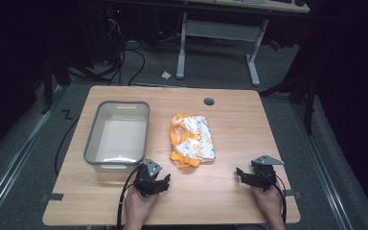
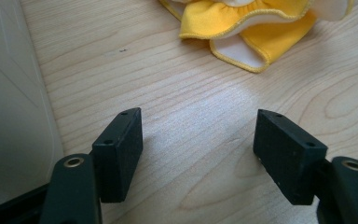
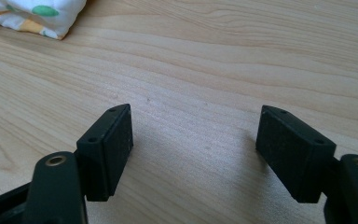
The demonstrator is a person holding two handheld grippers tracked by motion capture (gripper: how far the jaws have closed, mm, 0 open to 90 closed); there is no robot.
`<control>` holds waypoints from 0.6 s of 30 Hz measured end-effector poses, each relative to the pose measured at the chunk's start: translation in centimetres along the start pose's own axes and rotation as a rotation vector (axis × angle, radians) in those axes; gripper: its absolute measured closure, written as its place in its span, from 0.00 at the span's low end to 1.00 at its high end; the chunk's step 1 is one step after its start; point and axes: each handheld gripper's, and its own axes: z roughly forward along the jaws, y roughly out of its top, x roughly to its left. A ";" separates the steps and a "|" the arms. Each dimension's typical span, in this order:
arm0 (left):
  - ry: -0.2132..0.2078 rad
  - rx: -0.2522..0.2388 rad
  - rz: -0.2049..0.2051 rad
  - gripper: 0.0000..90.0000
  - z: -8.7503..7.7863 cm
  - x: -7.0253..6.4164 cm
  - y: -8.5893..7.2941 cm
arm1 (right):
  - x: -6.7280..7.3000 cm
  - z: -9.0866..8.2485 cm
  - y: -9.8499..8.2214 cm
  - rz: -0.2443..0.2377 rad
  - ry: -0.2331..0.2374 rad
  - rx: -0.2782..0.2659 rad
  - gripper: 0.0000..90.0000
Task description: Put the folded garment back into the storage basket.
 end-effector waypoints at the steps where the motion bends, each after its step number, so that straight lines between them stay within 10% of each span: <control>1: 0.000 0.000 0.000 0.37 0.0 0.0 0.0 | 0.0 0.0 0.0 0.000 0.000 0.000 0.31; 18: -0.004 0.003 0.002 0.35 0.0 0.0 0.0 | 0.0 0.0 0.0 0.001 0.000 0.000 0.31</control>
